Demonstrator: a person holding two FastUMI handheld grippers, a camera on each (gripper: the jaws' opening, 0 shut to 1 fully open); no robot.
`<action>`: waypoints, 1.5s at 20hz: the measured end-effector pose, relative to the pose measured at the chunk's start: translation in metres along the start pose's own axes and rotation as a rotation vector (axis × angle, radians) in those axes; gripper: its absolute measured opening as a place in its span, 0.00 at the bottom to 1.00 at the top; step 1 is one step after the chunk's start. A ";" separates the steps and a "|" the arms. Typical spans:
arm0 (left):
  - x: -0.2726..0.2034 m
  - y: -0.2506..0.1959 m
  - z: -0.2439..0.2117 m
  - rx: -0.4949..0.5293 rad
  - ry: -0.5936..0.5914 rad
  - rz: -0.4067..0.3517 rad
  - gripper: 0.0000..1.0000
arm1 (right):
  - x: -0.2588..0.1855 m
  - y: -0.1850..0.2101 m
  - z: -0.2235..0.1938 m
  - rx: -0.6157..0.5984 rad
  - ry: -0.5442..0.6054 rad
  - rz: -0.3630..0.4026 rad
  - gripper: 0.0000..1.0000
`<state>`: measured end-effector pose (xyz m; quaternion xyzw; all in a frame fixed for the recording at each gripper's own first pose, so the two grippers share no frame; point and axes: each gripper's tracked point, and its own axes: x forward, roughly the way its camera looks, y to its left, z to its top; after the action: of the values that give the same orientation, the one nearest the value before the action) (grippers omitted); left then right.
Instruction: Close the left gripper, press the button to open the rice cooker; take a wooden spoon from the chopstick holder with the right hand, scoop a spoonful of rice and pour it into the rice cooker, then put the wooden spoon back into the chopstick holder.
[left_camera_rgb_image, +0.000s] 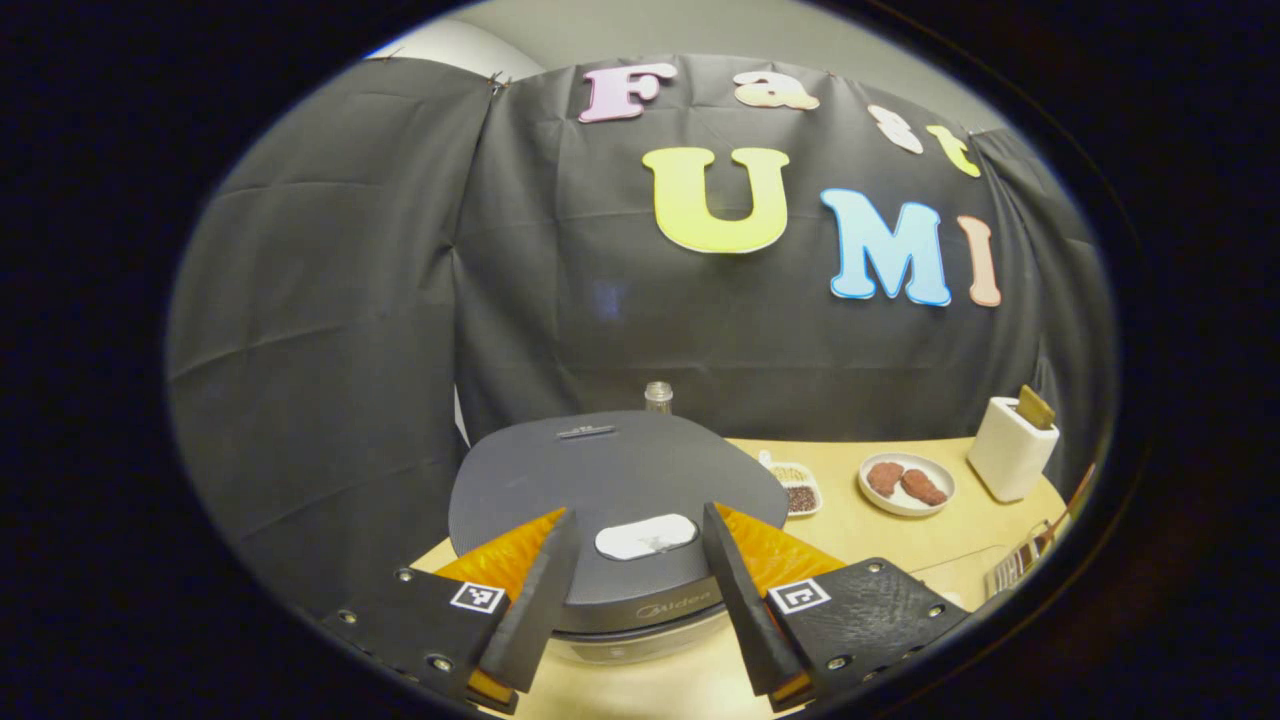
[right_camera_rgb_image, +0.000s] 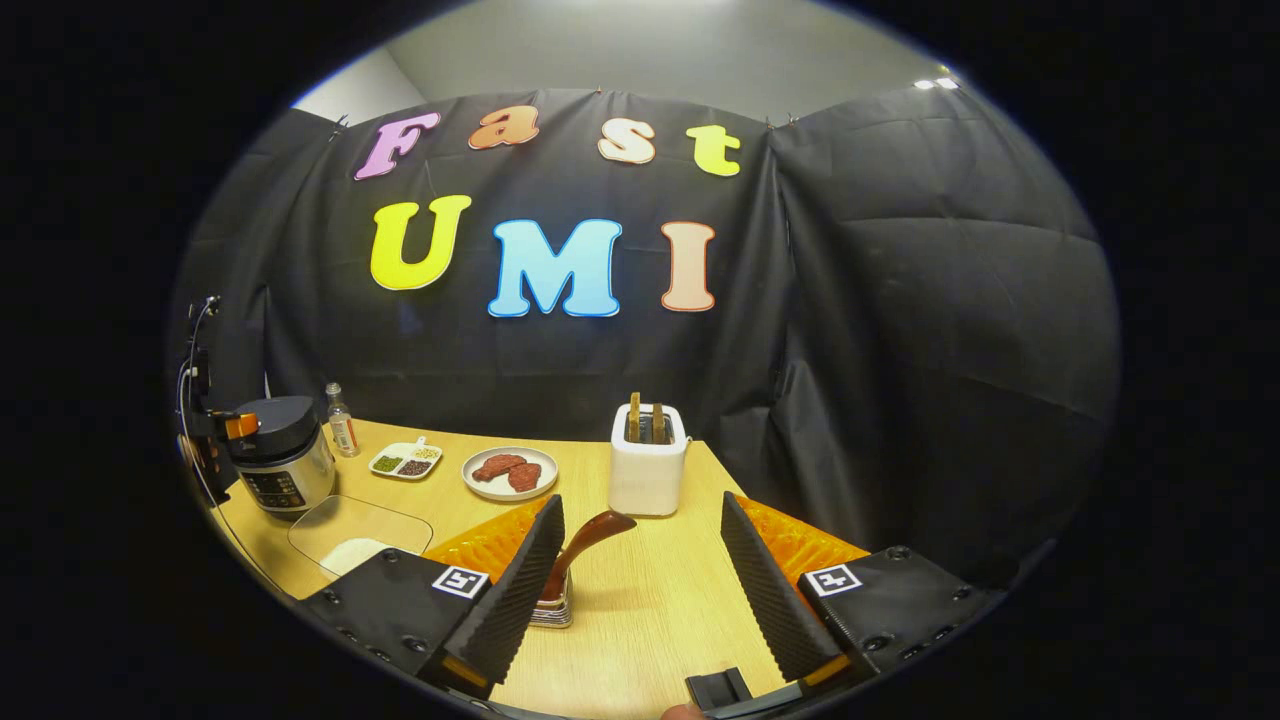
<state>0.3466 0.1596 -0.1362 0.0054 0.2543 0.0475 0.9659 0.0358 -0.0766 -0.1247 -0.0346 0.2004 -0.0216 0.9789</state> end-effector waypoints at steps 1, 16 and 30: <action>0.000 0.000 0.004 0.011 -0.018 0.002 0.79 | 0.000 0.000 0.000 0.000 0.001 -0.001 0.99; 0.003 0.000 0.009 -0.028 -0.096 0.031 0.80 | -0.001 0.004 0.017 0.010 -0.031 0.047 0.94; -0.186 -0.075 0.118 0.048 -0.312 -0.062 0.78 | -0.026 0.032 0.065 0.104 -0.183 0.223 0.98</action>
<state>0.2507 0.0691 0.0553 0.0281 0.1021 0.0099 0.9943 0.0381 -0.0397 -0.0571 0.0366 0.1116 0.0799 0.9899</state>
